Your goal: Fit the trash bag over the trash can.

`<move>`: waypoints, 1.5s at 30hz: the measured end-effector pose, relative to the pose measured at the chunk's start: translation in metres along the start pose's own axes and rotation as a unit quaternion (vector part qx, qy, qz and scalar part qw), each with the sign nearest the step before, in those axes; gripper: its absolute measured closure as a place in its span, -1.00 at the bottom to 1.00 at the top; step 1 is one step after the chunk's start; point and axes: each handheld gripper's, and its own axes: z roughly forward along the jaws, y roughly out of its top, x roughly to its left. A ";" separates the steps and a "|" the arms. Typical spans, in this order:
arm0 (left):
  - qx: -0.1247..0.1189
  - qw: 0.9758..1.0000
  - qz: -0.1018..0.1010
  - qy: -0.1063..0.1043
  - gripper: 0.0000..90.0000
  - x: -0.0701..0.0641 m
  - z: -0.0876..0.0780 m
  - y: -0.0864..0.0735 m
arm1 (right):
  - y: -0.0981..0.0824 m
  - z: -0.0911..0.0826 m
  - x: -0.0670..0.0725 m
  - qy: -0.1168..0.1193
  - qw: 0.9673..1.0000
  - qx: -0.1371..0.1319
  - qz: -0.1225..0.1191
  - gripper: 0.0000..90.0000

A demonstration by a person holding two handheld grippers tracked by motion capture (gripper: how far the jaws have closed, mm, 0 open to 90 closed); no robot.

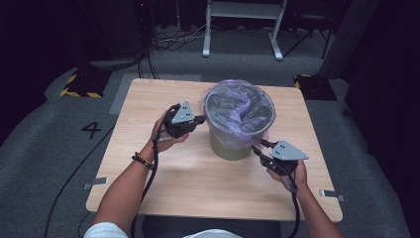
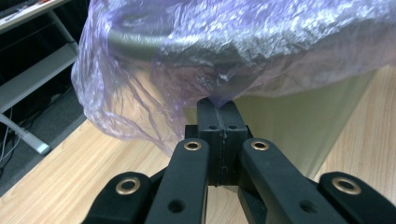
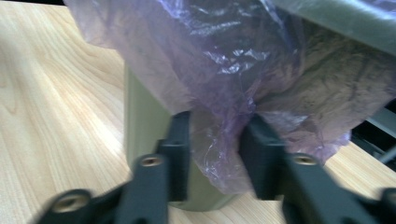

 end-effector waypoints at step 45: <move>0.041 0.994 -0.100 -0.013 -0.51 -0.018 -0.021 -0.062 | -0.044 -0.013 -0.046 0.051 0.988 0.027 0.143 -0.14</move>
